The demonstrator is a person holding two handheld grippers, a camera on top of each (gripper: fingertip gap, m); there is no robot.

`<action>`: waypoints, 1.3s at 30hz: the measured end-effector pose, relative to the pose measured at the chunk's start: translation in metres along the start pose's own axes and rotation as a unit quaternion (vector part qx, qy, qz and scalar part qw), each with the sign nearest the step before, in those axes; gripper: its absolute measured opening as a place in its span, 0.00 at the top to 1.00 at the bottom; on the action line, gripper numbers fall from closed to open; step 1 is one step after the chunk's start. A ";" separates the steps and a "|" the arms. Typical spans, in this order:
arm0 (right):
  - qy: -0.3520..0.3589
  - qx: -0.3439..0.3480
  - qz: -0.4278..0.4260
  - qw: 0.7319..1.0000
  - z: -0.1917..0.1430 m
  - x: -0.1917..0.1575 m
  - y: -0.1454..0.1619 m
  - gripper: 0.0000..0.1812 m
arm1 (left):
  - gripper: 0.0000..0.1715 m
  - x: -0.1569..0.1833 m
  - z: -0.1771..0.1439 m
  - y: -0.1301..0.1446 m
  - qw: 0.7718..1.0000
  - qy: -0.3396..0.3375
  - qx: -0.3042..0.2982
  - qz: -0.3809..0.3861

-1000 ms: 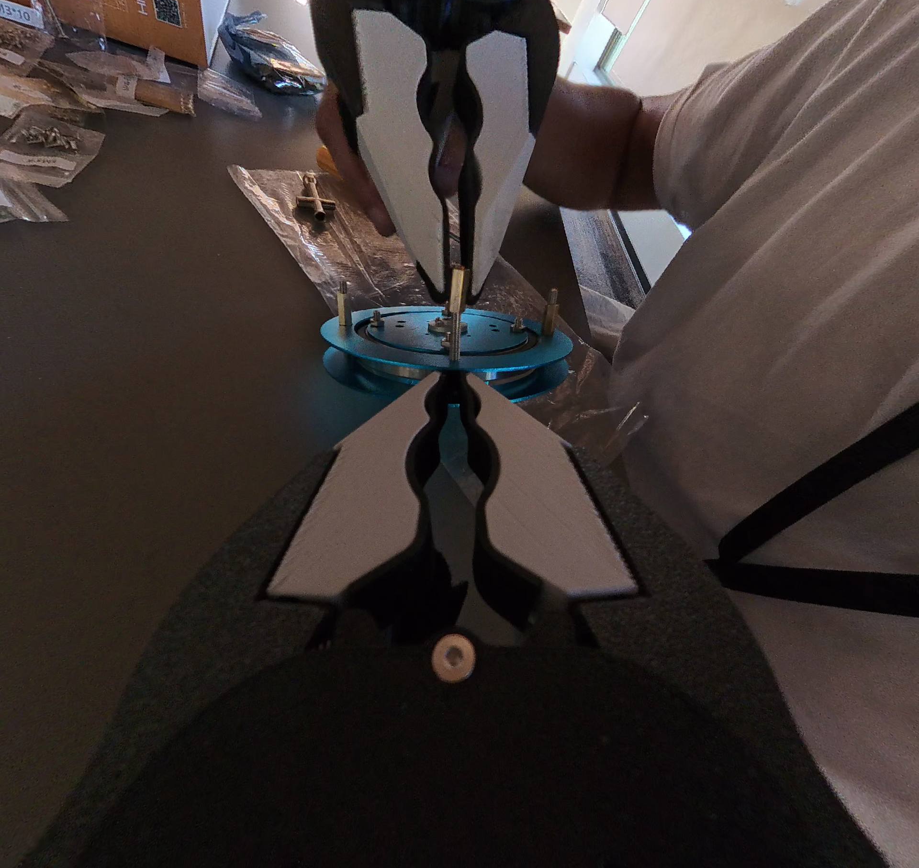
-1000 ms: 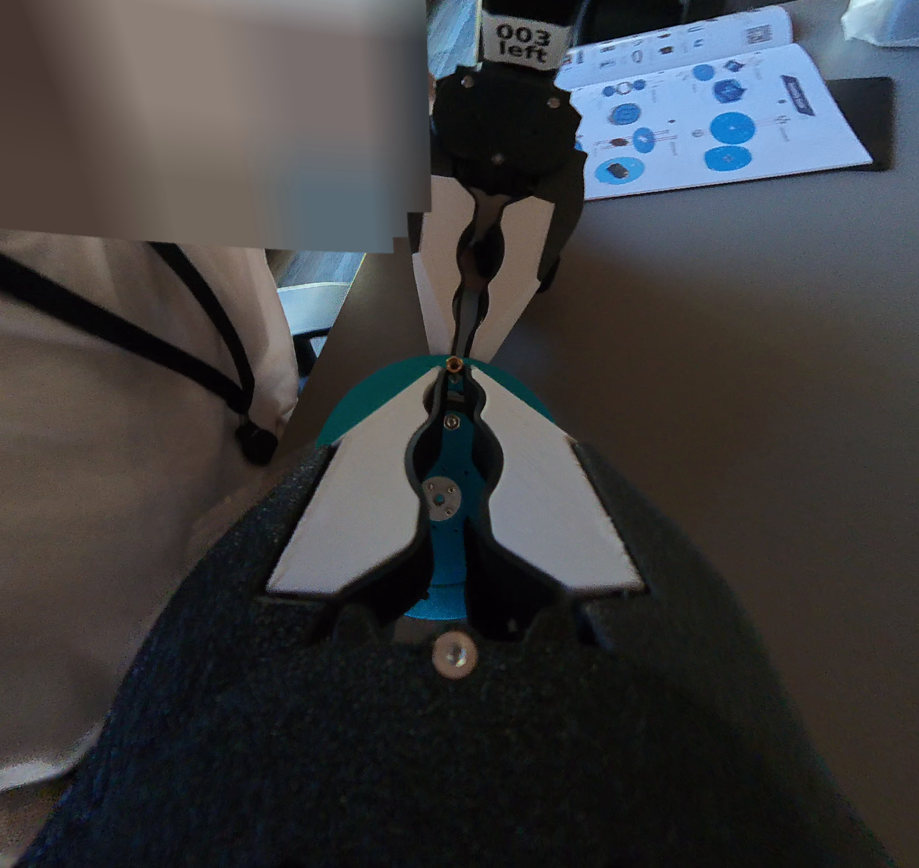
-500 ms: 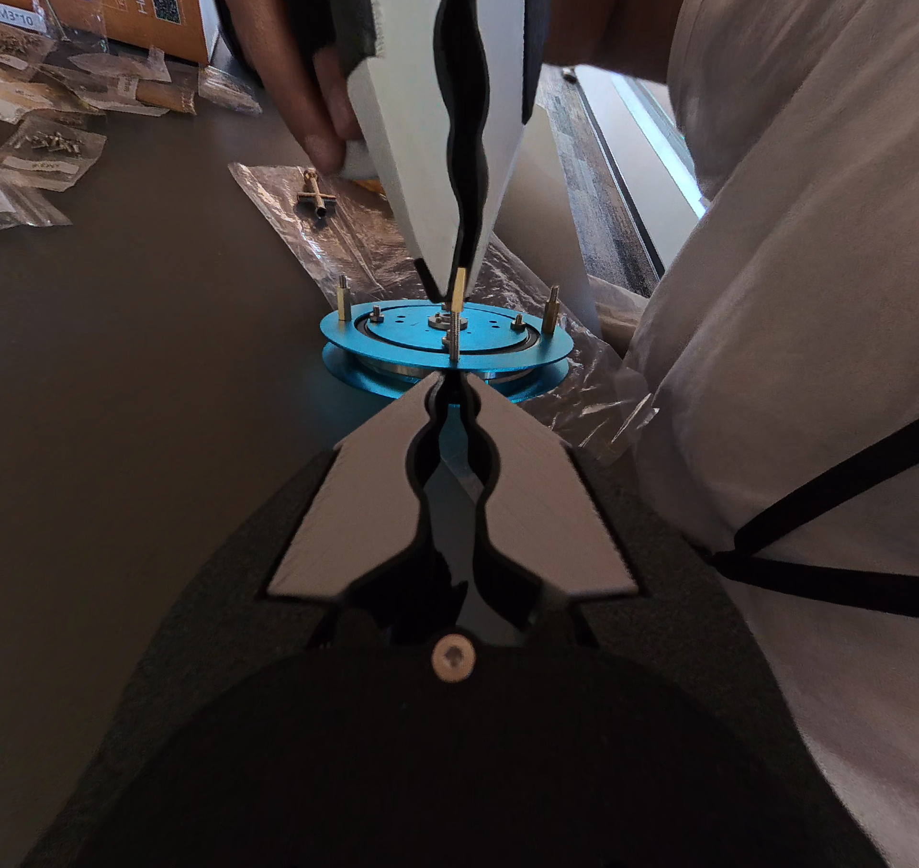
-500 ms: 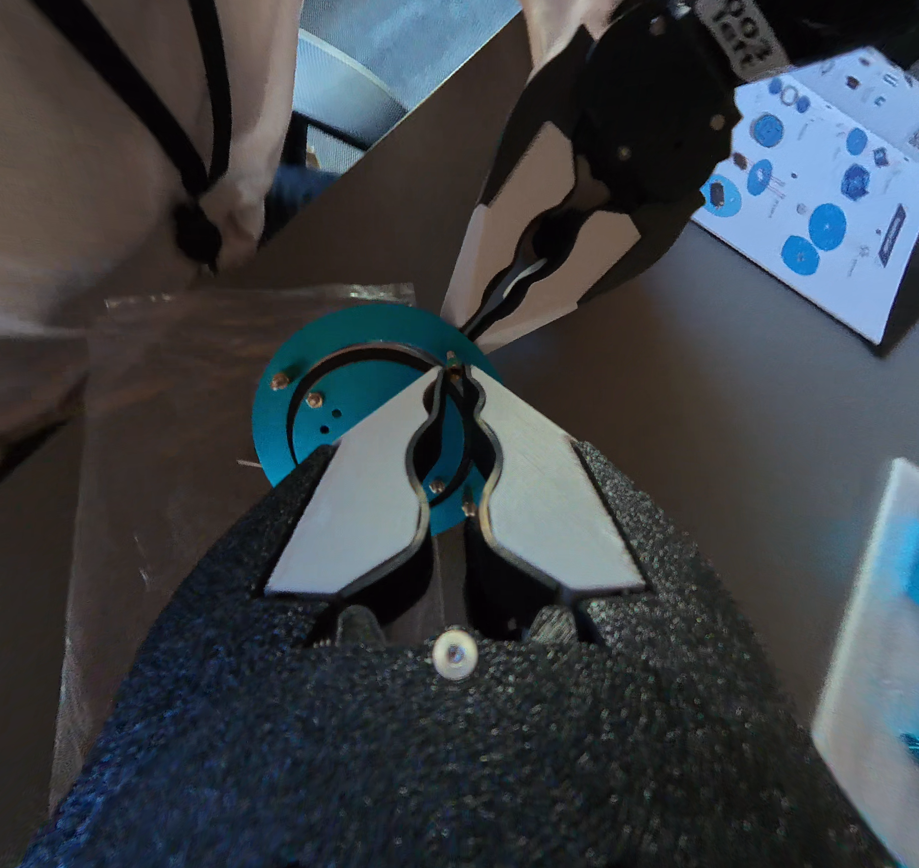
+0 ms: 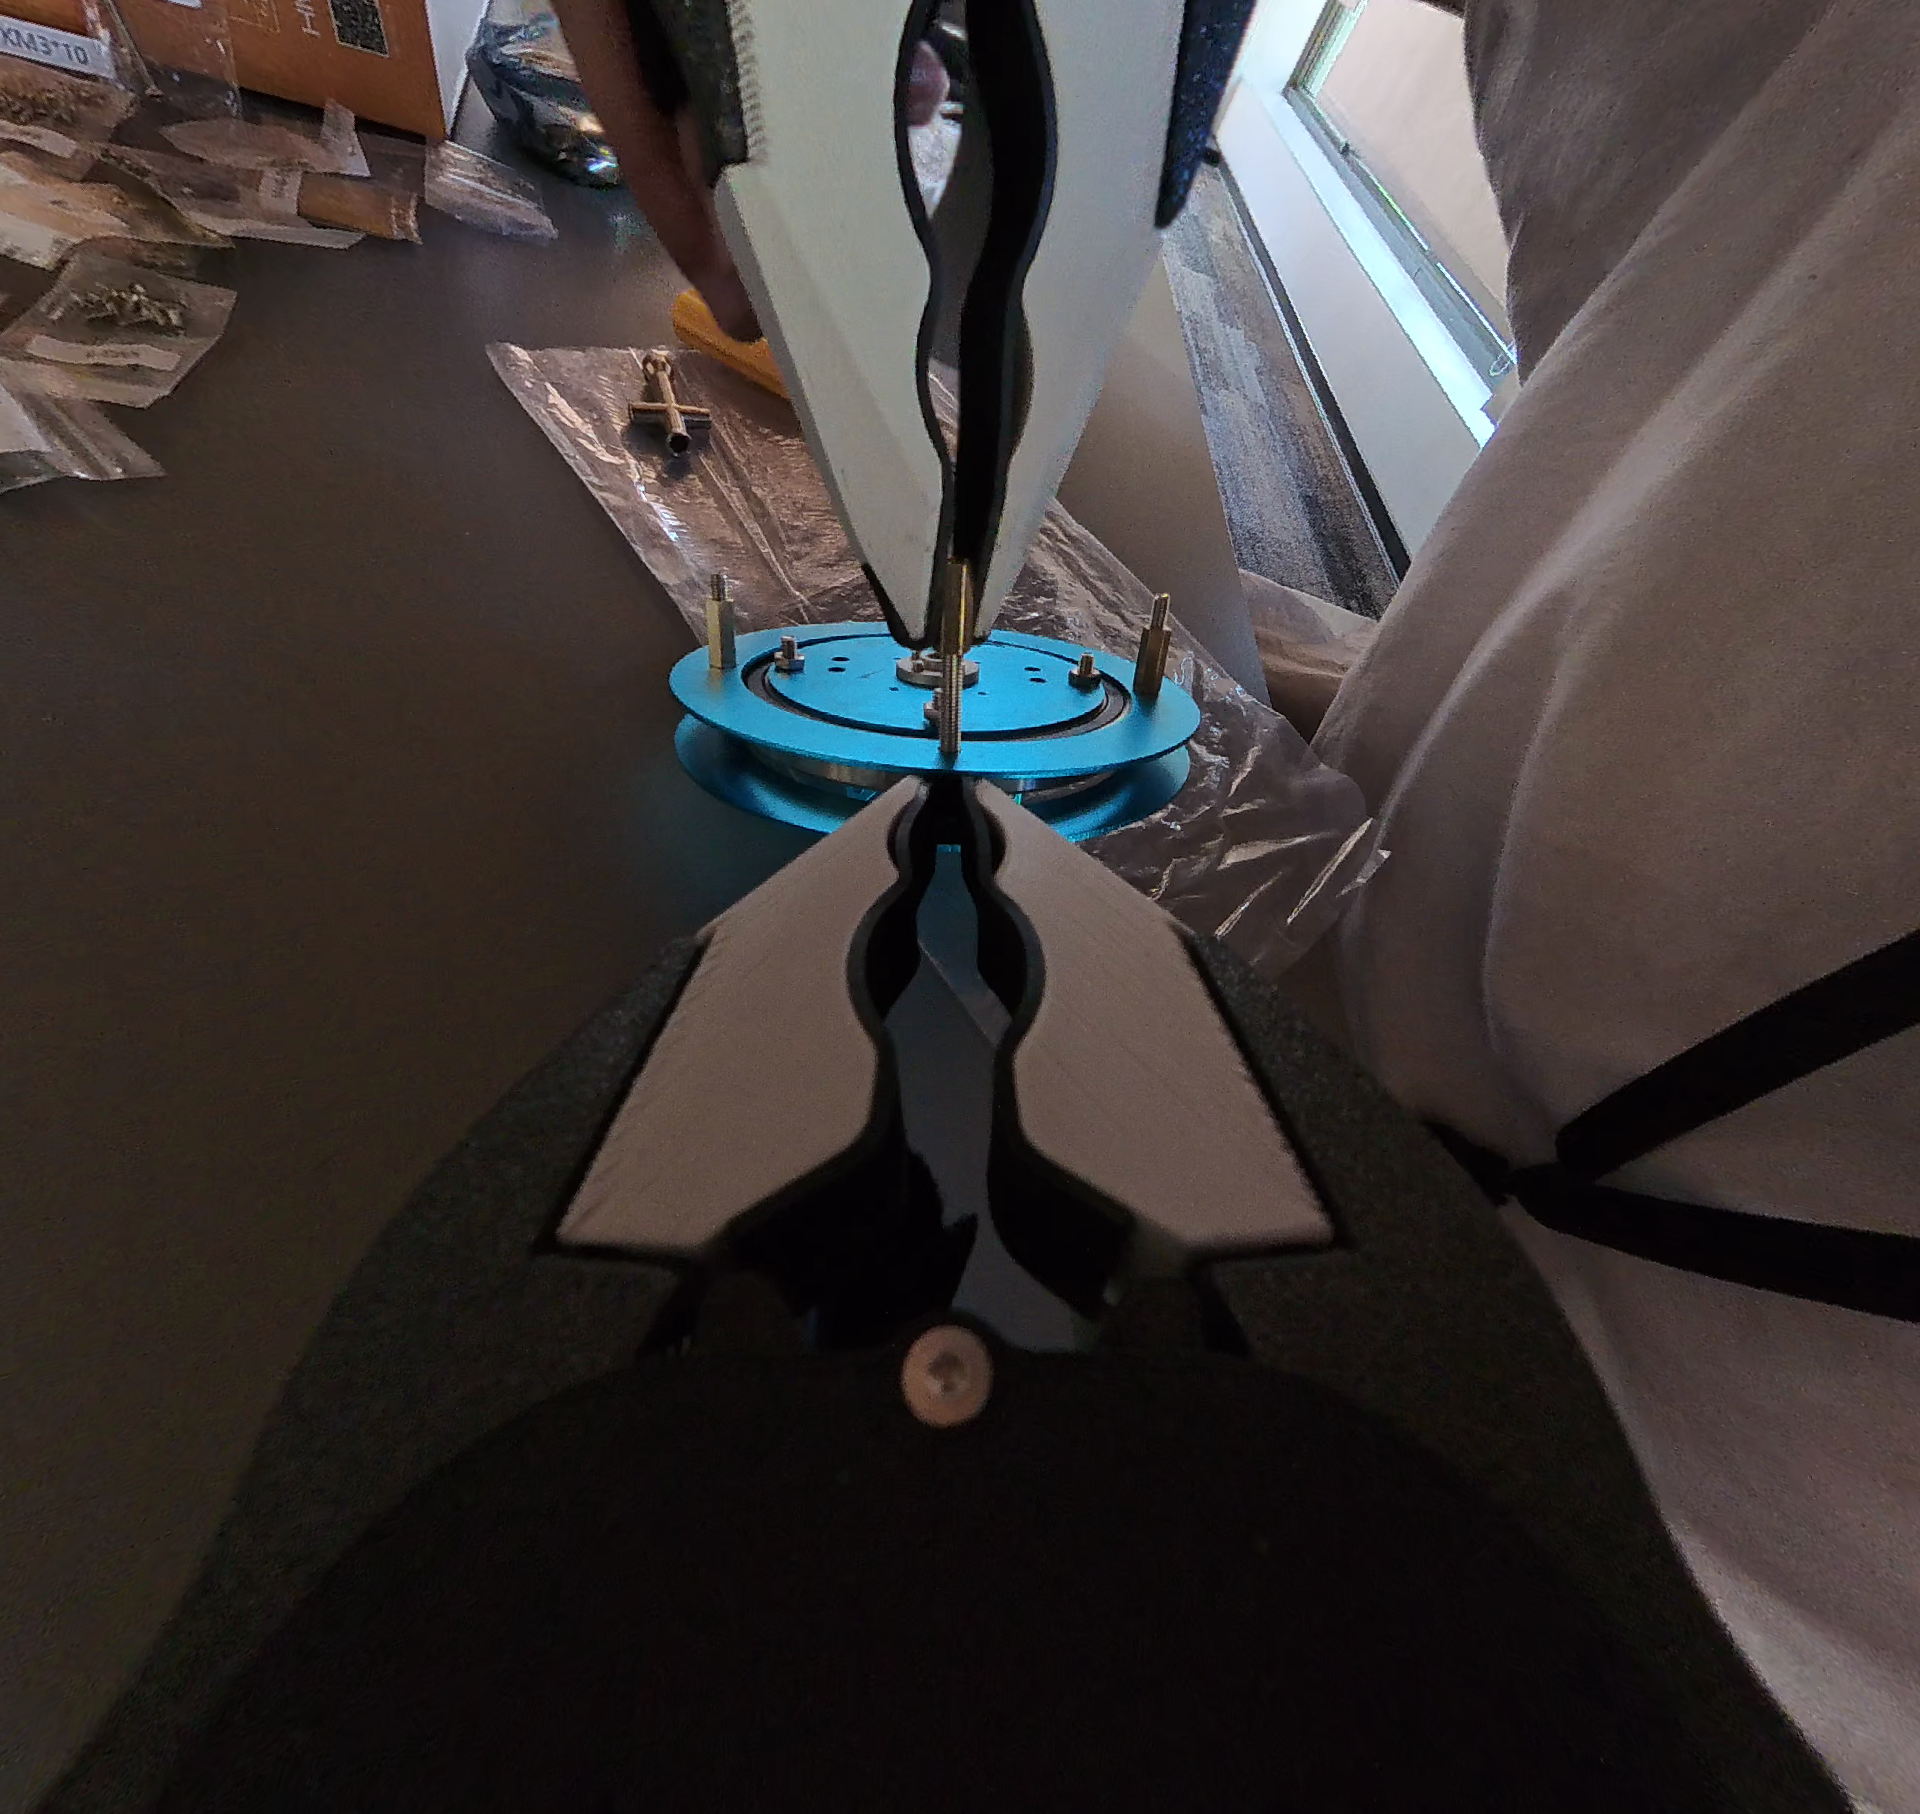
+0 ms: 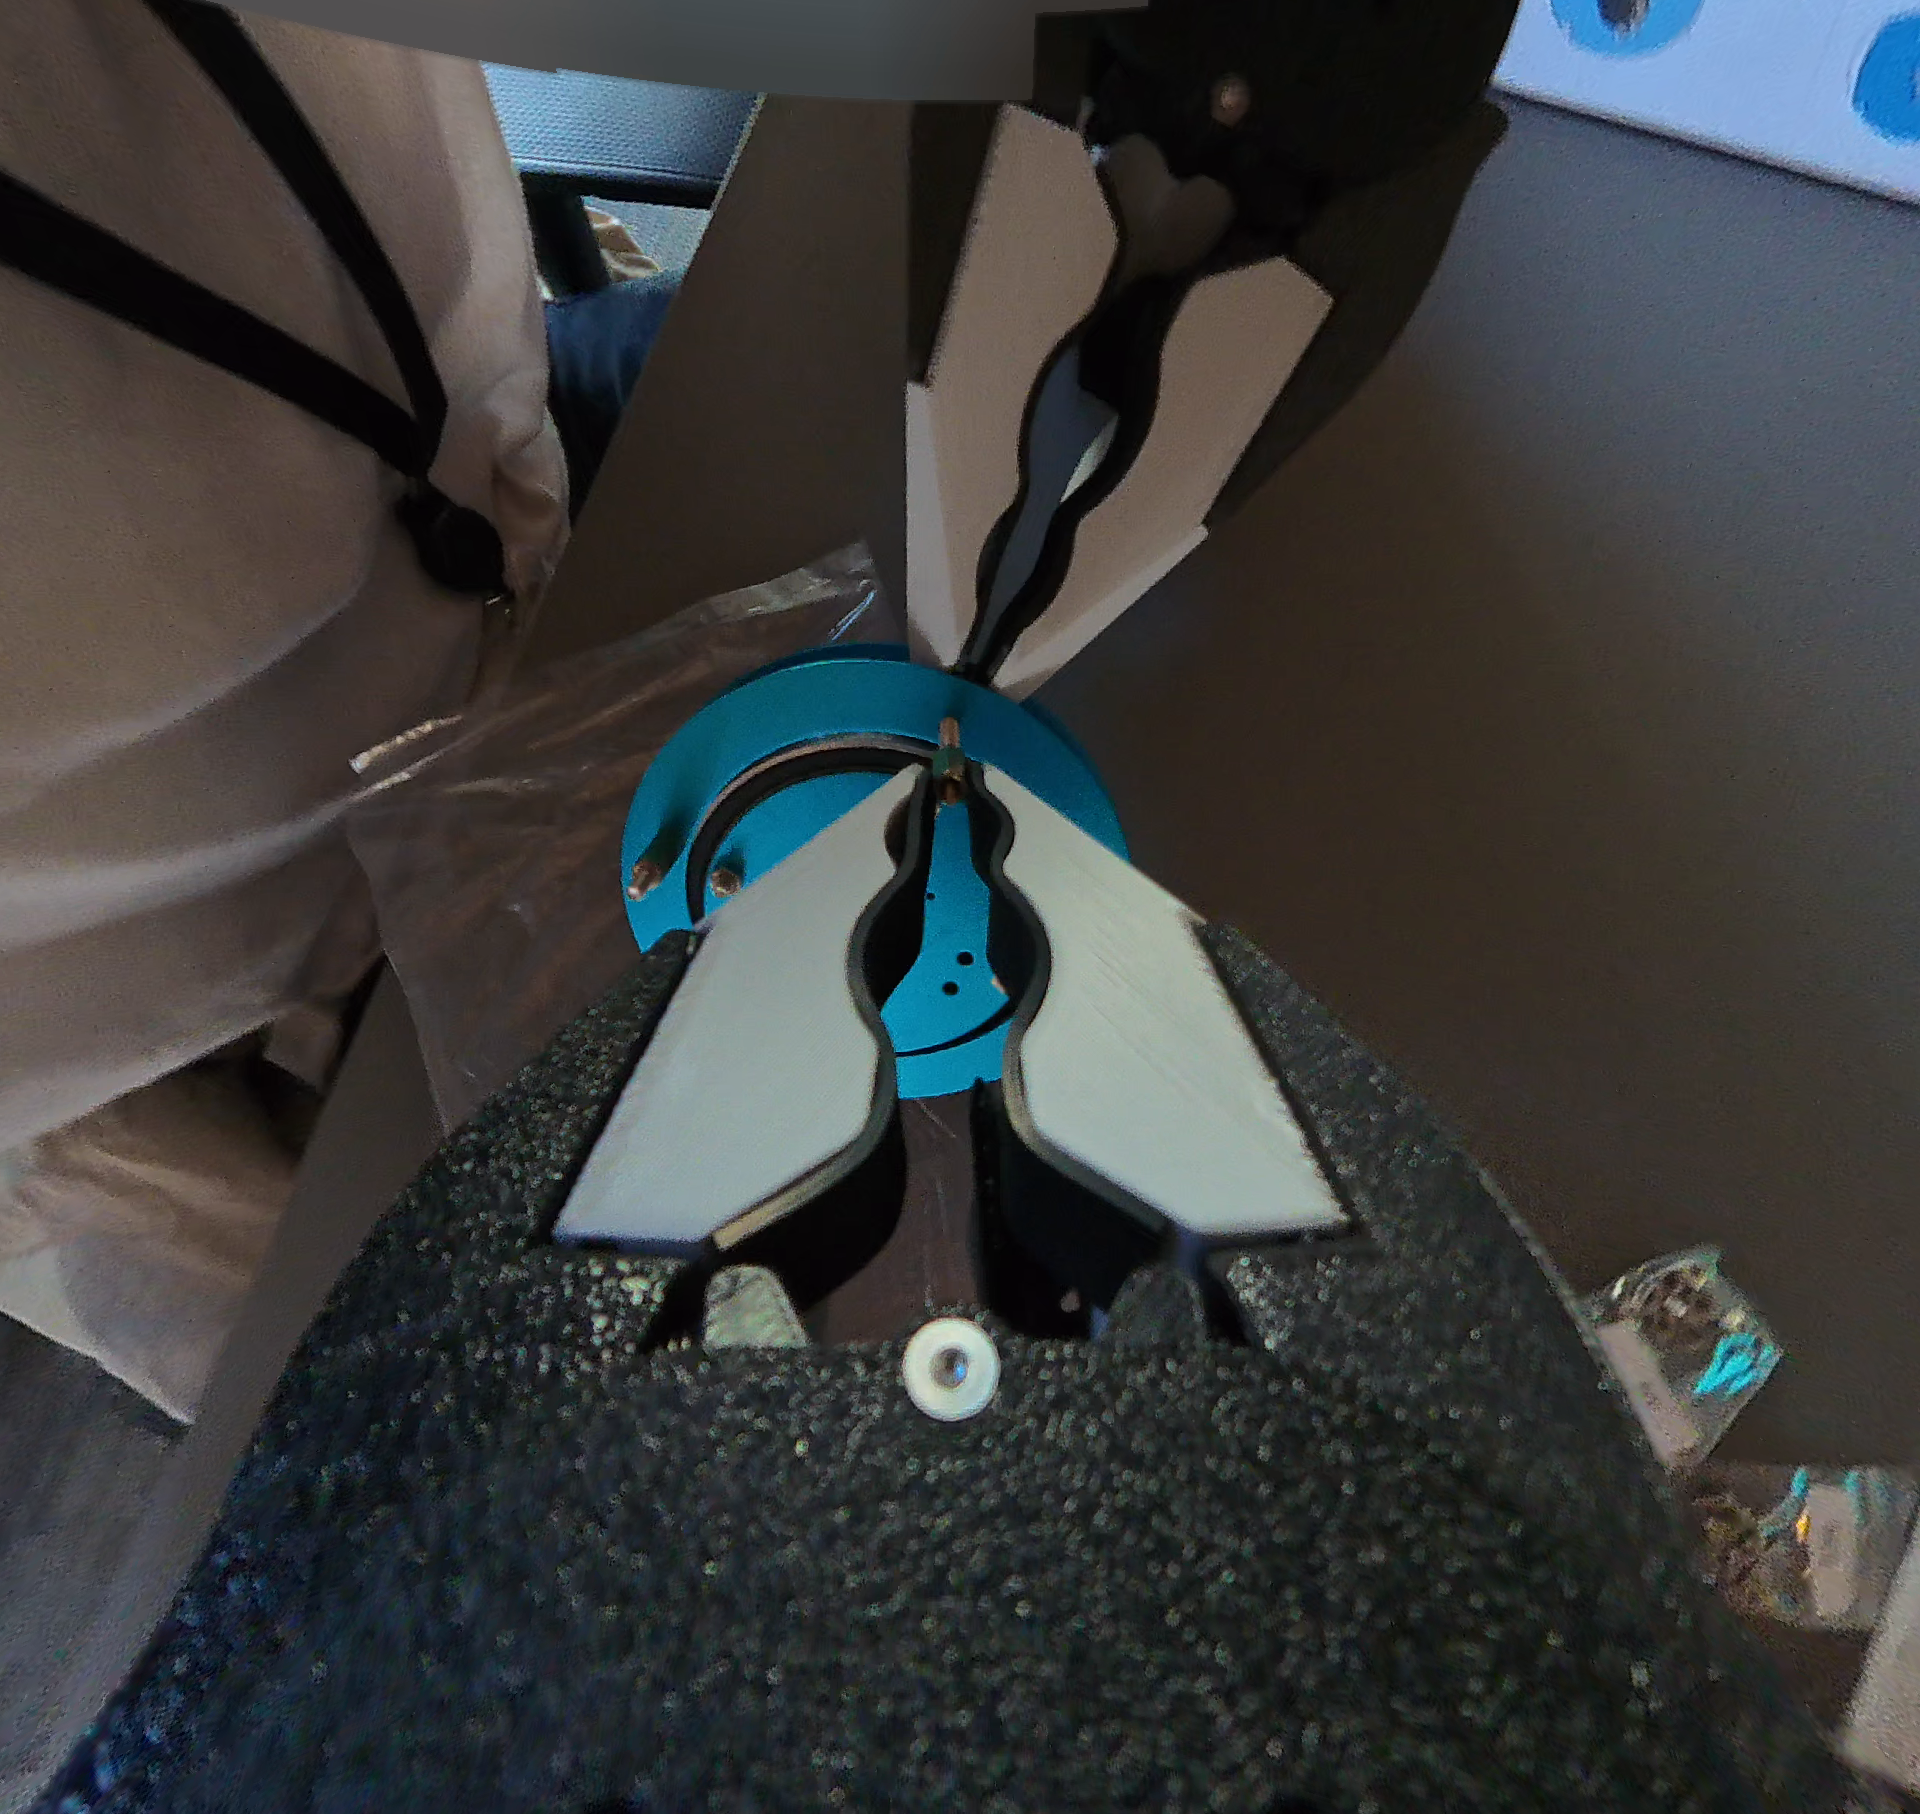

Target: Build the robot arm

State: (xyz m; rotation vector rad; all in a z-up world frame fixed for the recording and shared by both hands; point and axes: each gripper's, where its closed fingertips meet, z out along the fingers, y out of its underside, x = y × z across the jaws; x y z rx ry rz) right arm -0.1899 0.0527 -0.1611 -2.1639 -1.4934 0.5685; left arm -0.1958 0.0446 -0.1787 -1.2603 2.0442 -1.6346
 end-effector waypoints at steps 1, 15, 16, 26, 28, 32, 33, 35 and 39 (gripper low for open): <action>0.005 -0.007 0.017 1.000 0.000 0.000 0.000 0.97 | 0.99 0.000 0.000 0.000 1.000 0.000 0.000 0.000; -0.004 0.011 0.296 0.955 0.002 0.000 -0.002 0.97 | 0.99 -0.001 -0.002 0.000 1.000 -0.009 0.003 -0.001; -0.002 0.010 0.297 0.955 0.002 0.000 -0.002 0.97 | 0.99 -0.001 -0.002 0.000 1.000 -0.009 0.004 -0.002; 0.007 -0.002 0.293 0.956 0.002 -0.003 -0.001 0.96 | 0.99 0.000 -0.002 0.000 1.000 -0.010 0.004 0.003; 0.004 0.000 0.296 0.955 0.002 -0.003 -0.002 0.94 | 0.99 0.000 -0.002 0.000 1.000 -0.010 0.004 0.002; 0.004 -0.001 0.297 0.955 0.003 -0.005 0.000 0.94 | 0.99 0.000 -0.002 0.000 1.000 -0.012 0.004 0.004; 0.003 -0.002 0.297 0.955 0.003 -0.006 0.000 0.93 | 0.98 -0.001 -0.002 0.000 1.000 -0.012 0.005 0.004; 0.001 -0.005 0.297 0.955 0.003 -0.008 0.003 0.93 | 0.99 -0.001 -0.002 0.000 1.000 -0.012 0.005 0.003; 0.013 -0.005 0.292 0.956 0.001 -0.007 0.007 0.91 | 0.99 -0.001 -0.002 -0.001 1.000 -0.012 0.005 0.002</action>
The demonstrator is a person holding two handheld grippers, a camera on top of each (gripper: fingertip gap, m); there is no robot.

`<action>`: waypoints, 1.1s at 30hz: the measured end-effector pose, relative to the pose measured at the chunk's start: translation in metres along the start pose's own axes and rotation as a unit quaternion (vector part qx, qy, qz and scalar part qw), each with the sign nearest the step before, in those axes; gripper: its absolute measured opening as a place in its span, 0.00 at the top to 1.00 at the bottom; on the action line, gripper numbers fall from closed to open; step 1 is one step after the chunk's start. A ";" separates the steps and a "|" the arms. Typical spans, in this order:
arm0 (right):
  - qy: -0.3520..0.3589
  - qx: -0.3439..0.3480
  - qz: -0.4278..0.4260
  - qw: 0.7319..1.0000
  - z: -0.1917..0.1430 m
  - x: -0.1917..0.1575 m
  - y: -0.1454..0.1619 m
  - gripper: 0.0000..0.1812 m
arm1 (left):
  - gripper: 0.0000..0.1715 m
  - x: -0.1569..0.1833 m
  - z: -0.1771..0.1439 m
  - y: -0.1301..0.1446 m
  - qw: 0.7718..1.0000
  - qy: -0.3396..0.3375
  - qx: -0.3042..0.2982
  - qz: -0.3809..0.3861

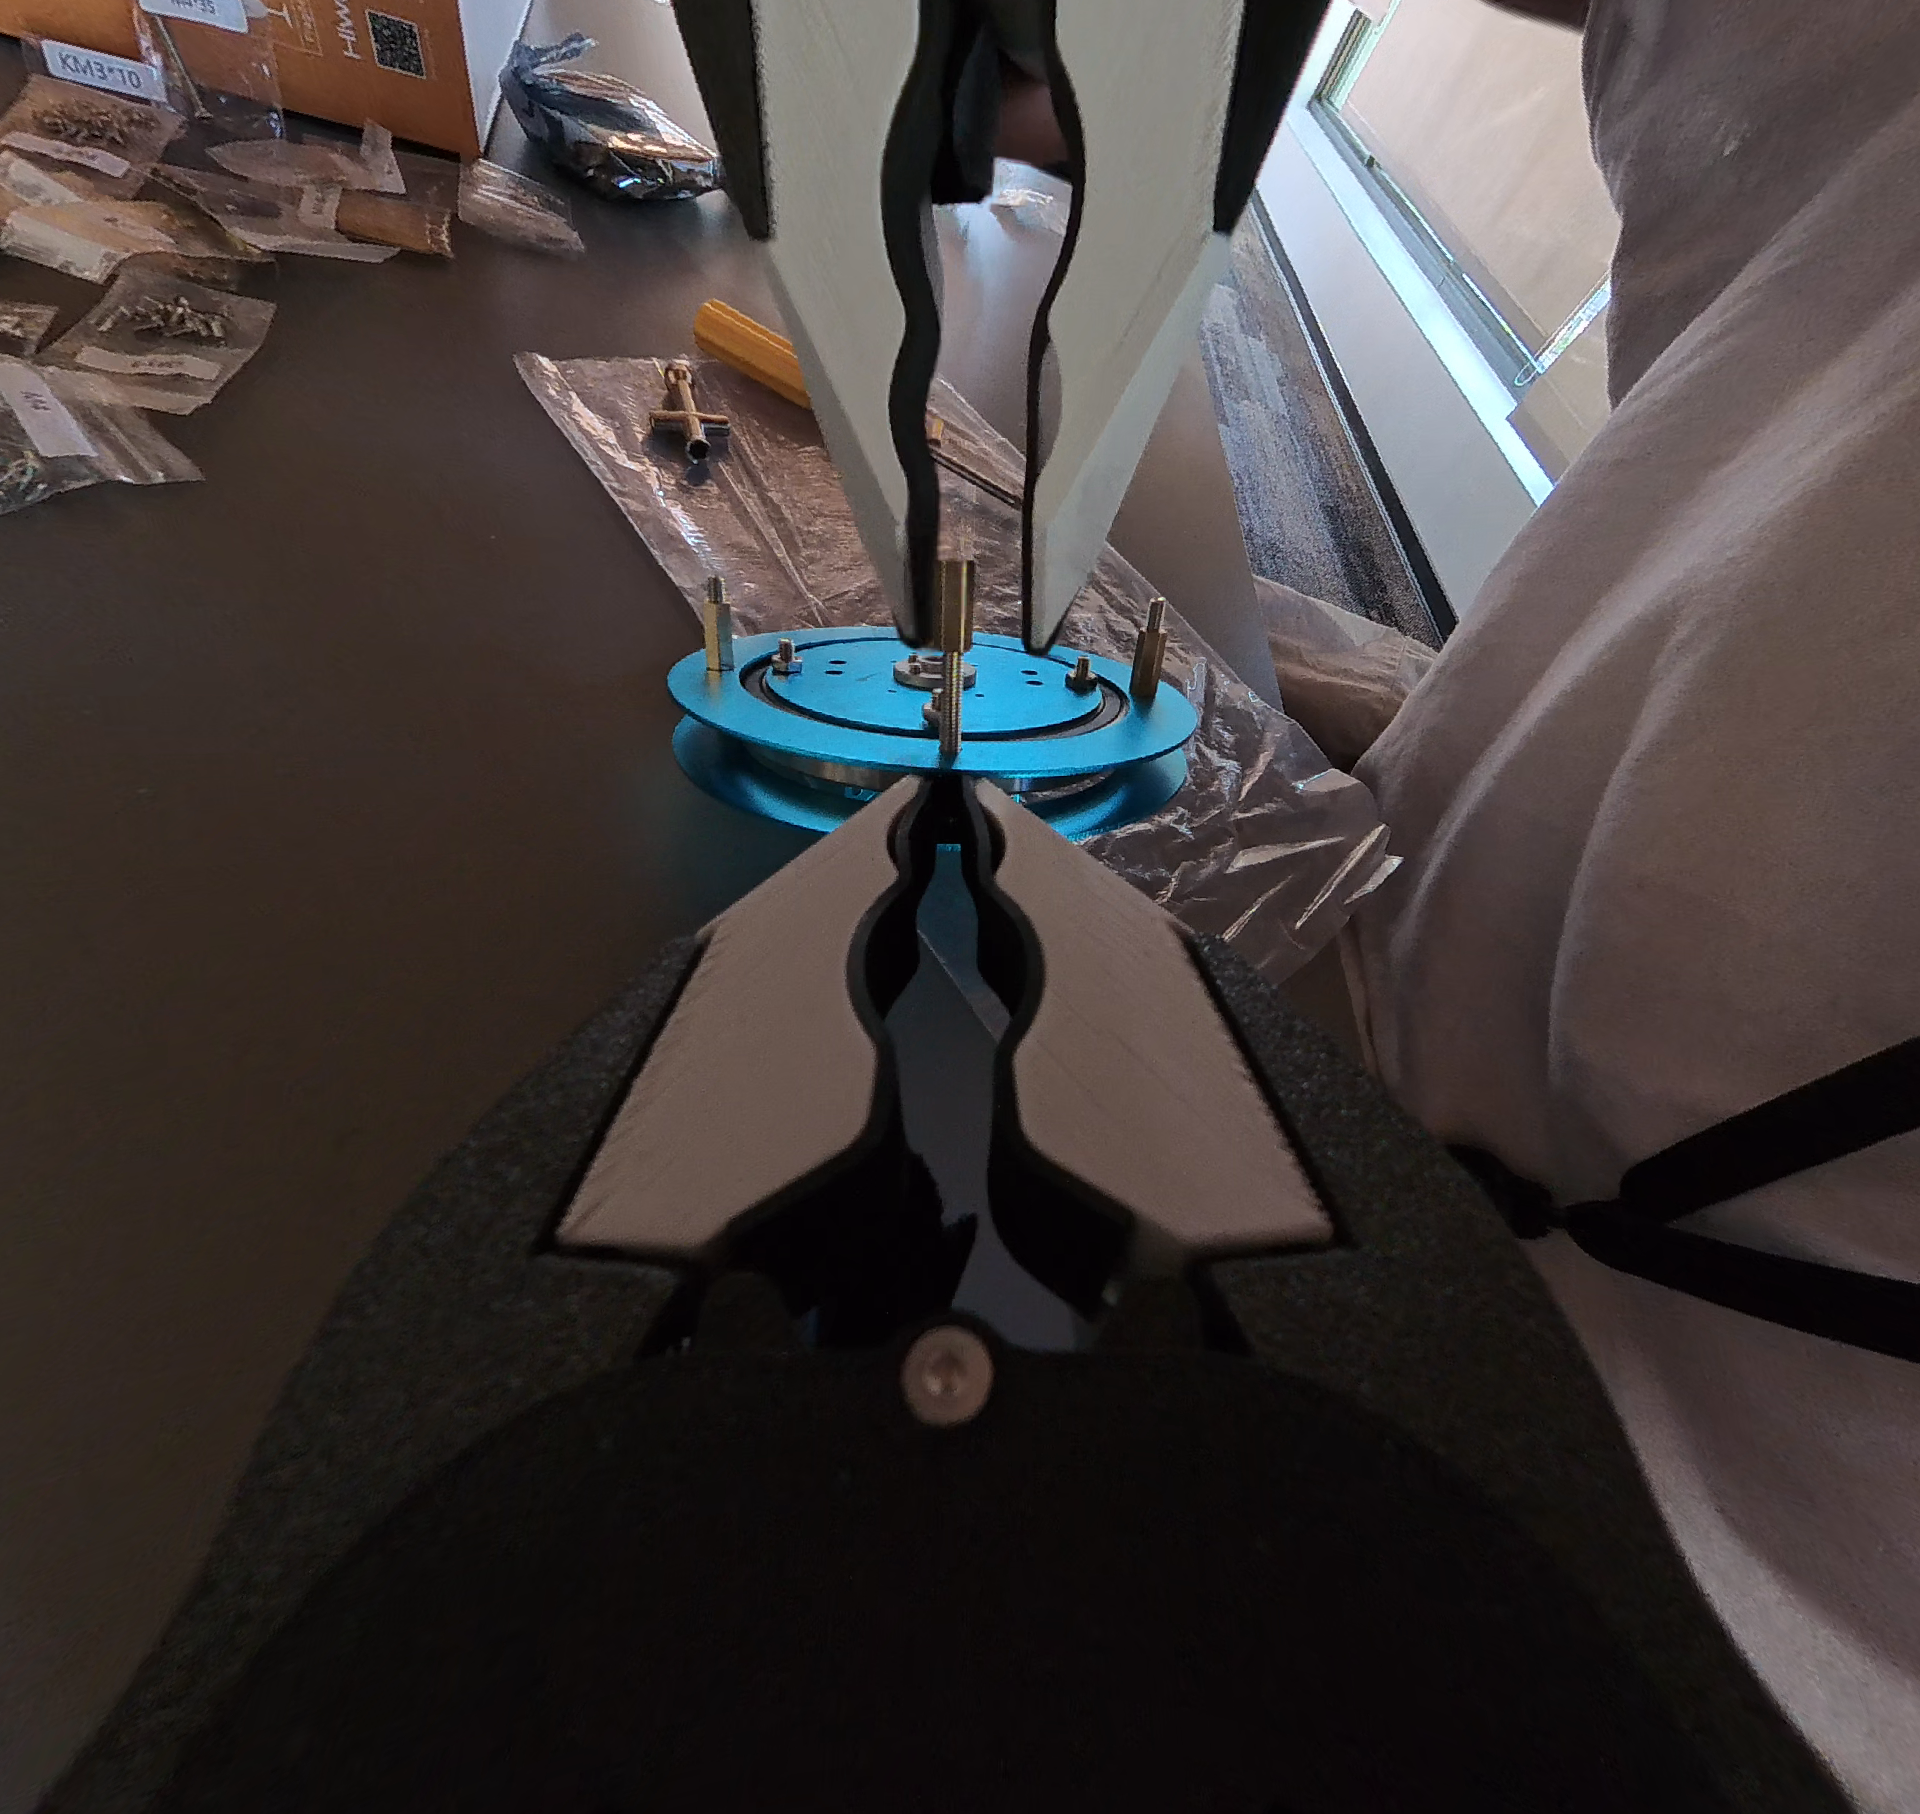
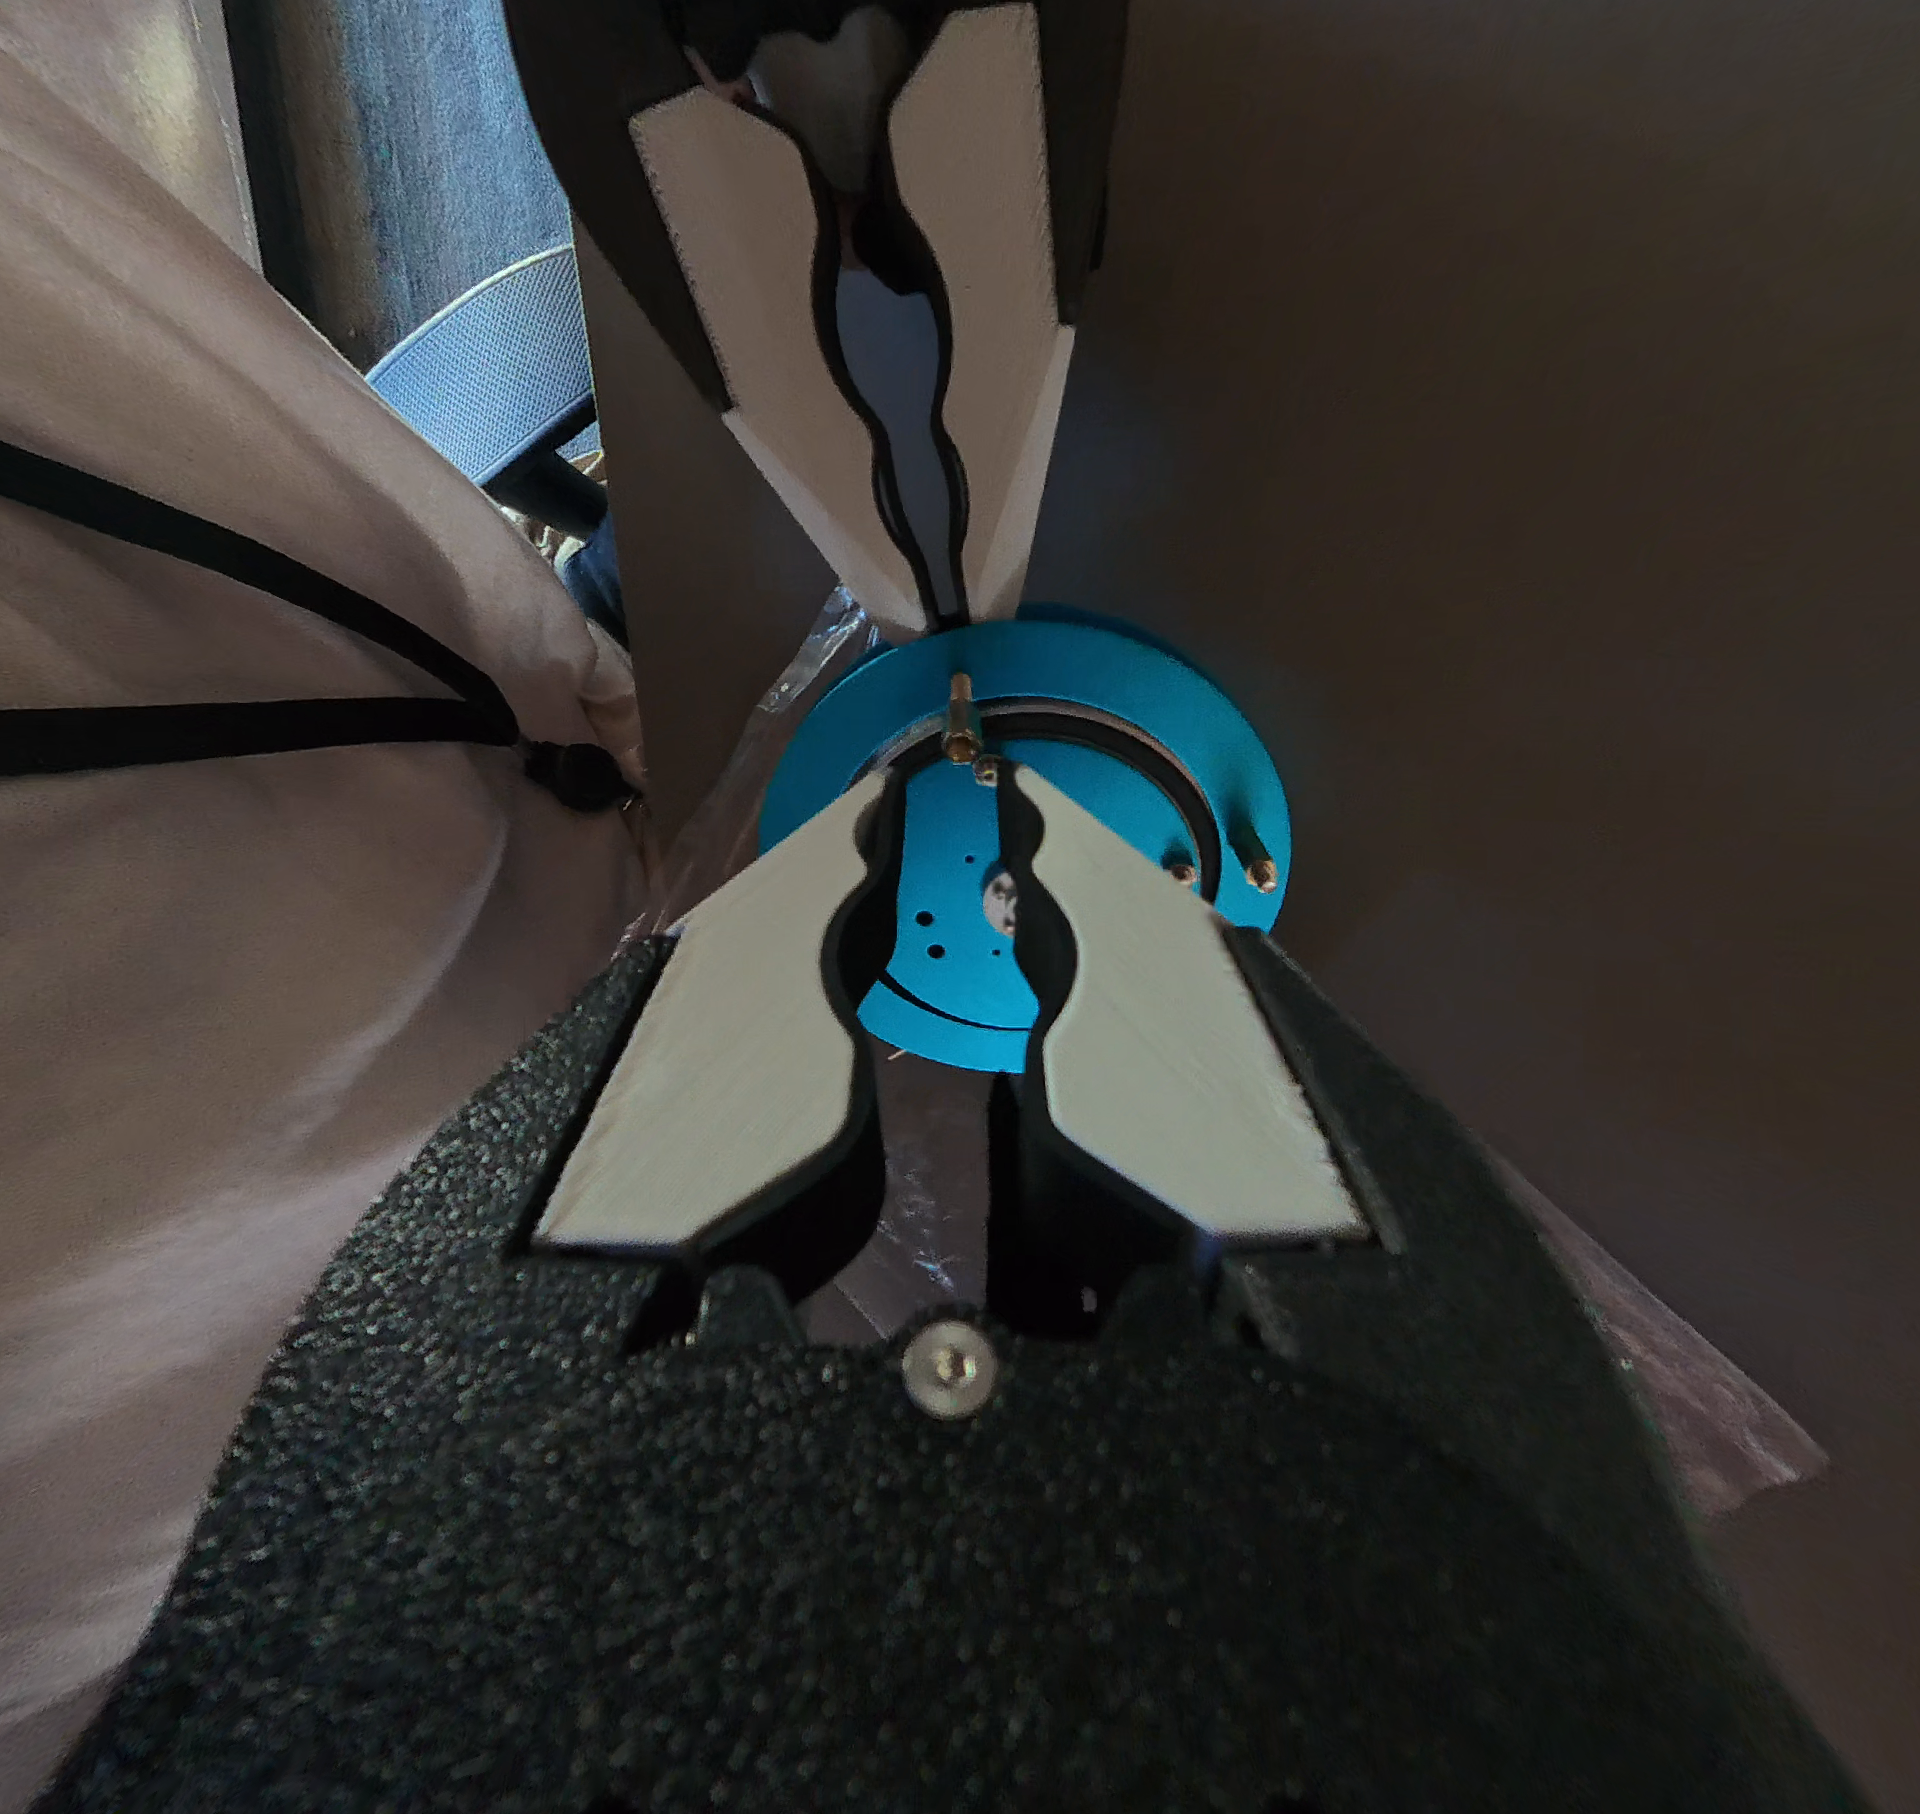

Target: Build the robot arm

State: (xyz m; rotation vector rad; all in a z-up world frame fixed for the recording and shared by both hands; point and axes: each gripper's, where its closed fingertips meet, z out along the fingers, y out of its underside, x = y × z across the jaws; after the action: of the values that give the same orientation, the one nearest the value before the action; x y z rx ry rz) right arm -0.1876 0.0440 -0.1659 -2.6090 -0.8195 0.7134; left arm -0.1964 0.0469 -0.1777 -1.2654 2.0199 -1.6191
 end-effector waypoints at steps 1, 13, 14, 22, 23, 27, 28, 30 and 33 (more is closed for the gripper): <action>0.002 0.009 -0.007 1.000 -0.001 0.000 -0.002 0.89 | 0.99 0.000 0.000 0.000 1.000 0.000 0.000 0.001; 0.015 0.033 -0.040 0.999 -0.002 -0.004 -0.002 0.86 | 0.99 0.000 0.000 0.000 1.000 0.001 0.000 0.001; 0.018 0.041 -0.045 0.998 -0.005 -0.003 -0.006 0.85 | 0.99 0.000 0.000 0.000 1.000 0.001 0.000 0.001; 0.004 0.014 -0.053 0.999 0.005 -0.009 0.007 0.84 | 0.99 0.000 0.000 0.000 1.000 0.000 0.000 0.002; 0.007 0.016 -0.050 0.999 0.004 -0.008 0.007 0.84 | 0.99 0.000 0.000 0.000 1.000 0.000 0.000 0.002; 0.023 0.069 -0.077 0.994 -0.008 -0.008 -0.014 0.82 | 0.99 0.001 0.000 0.000 1.000 -0.001 -0.001 0.004; 0.021 0.071 -0.084 0.994 -0.008 -0.011 -0.015 0.82 | 0.99 0.001 0.000 0.000 1.000 -0.001 -0.001 0.004; 0.025 0.053 -0.088 0.994 -0.003 -0.011 -0.008 0.81 | 0.99 0.001 0.000 0.000 1.000 -0.001 -0.001 0.003; 0.029 0.016 -0.080 0.996 0.005 -0.006 0.009 0.82 | 0.99 0.000 0.000 0.000 1.000 -0.001 0.000 0.002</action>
State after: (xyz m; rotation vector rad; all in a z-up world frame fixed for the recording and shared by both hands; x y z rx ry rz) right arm -0.1907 0.0336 -0.1718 -2.4887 -0.9785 0.5993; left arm -0.1966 0.0465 -0.1775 -1.2613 2.0204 -1.6161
